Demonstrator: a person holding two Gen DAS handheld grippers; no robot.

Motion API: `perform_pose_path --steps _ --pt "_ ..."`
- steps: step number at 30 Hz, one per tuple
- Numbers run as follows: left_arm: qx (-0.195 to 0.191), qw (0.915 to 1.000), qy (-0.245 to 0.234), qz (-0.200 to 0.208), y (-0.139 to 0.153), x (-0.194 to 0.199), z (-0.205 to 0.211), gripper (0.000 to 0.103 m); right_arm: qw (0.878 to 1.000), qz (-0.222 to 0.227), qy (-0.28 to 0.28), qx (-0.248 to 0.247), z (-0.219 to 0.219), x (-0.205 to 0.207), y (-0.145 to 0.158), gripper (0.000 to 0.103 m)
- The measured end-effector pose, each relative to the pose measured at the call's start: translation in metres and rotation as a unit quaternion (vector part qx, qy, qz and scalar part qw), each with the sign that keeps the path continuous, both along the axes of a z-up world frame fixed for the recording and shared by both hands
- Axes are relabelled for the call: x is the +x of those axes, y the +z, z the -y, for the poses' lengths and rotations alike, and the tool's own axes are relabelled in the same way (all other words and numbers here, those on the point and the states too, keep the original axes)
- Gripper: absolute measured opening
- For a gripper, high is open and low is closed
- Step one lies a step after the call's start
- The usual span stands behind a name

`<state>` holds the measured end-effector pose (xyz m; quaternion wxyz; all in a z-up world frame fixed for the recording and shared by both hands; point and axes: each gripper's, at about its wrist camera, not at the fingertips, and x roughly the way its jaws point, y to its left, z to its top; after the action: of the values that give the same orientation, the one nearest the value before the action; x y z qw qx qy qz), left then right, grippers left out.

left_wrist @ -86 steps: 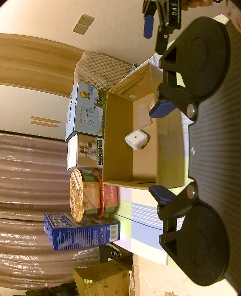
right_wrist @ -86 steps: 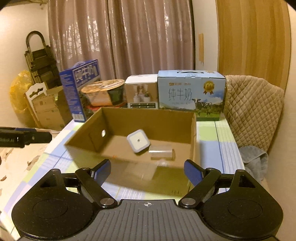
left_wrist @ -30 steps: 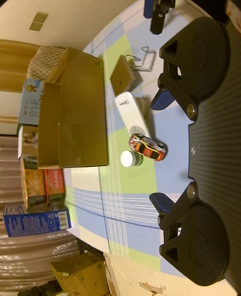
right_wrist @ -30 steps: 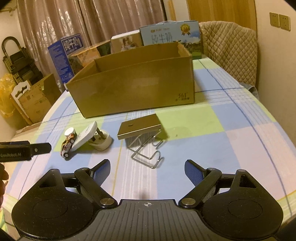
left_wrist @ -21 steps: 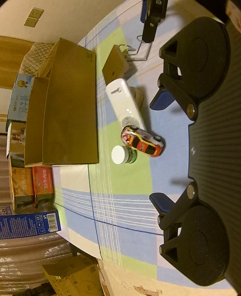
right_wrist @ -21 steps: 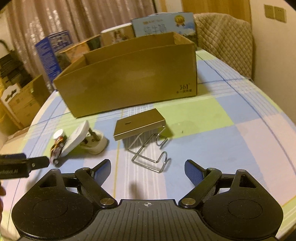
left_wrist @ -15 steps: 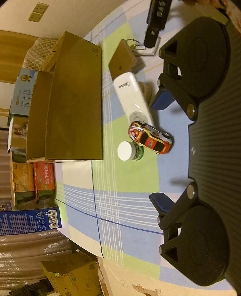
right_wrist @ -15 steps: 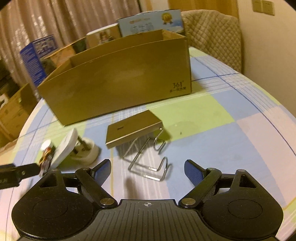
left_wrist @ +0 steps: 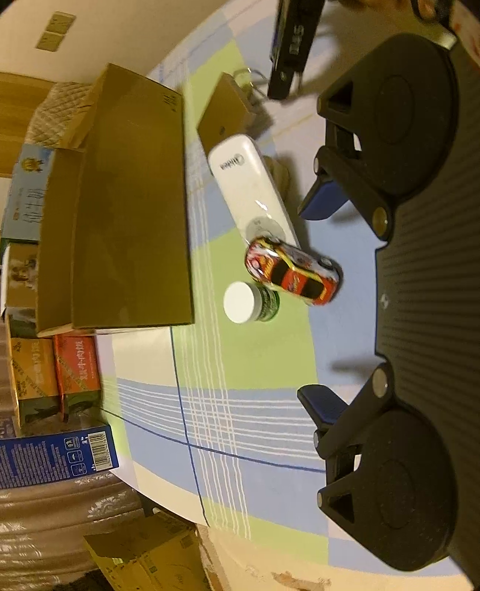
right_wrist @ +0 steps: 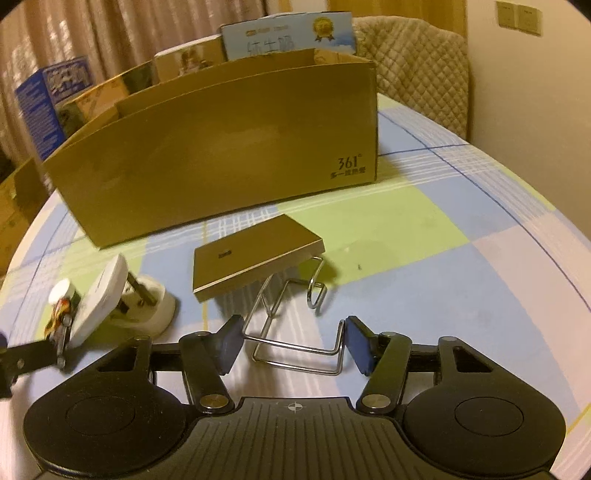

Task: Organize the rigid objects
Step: 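Grasp the toy race car with the left tool while the right tool grasps the wire rack, then lift the race car and wire rack and carry both toward the cardboard box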

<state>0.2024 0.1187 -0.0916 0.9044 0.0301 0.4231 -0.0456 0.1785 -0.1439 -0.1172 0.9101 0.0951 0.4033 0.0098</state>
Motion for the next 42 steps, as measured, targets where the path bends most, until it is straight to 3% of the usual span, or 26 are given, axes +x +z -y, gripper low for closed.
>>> perform_pose_path --steps 3,6,8,13,19,21,27,37,42 --pt "-0.002 1.0 -0.008 0.0 -0.001 0.003 -0.002 0.093 0.999 0.002 0.039 -0.018 0.007 -0.008 -0.001 0.056" --pt "-0.011 0.9999 -0.012 0.002 -0.002 0.006 -0.003 0.084 0.997 0.007 0.069 -0.03 0.021 -0.015 -0.003 0.056" --pt "-0.014 0.9998 -0.015 0.004 -0.003 0.009 -0.002 0.074 0.997 0.01 0.064 -0.03 0.033 -0.018 -0.004 0.056" --pt "-0.001 0.9988 -0.049 0.0 -0.009 0.018 0.004 0.064 0.998 0.009 0.064 -0.015 0.045 -0.018 -0.004 0.056" --pt "-0.01 0.9968 -0.076 -0.024 -0.017 0.02 0.008 0.032 0.997 0.019 0.077 -0.018 0.046 -0.022 -0.005 0.056" --pt "-0.012 0.9966 -0.076 -0.029 -0.017 0.018 0.01 0.027 0.997 0.019 0.079 -0.016 0.047 -0.022 -0.005 0.056" --pt "-0.036 0.9962 -0.061 -0.051 -0.012 -0.006 0.02 0.027 0.995 0.024 0.097 -0.021 0.049 -0.026 -0.001 0.056" --pt "-0.064 0.9909 -0.107 -0.05 -0.008 -0.049 0.073 0.027 0.987 0.03 0.144 -0.065 0.054 -0.045 0.006 0.056" --pt "-0.034 0.9889 -0.135 -0.052 -0.015 -0.051 0.099 0.027 0.988 0.019 0.139 -0.067 0.064 -0.045 0.0 0.056"
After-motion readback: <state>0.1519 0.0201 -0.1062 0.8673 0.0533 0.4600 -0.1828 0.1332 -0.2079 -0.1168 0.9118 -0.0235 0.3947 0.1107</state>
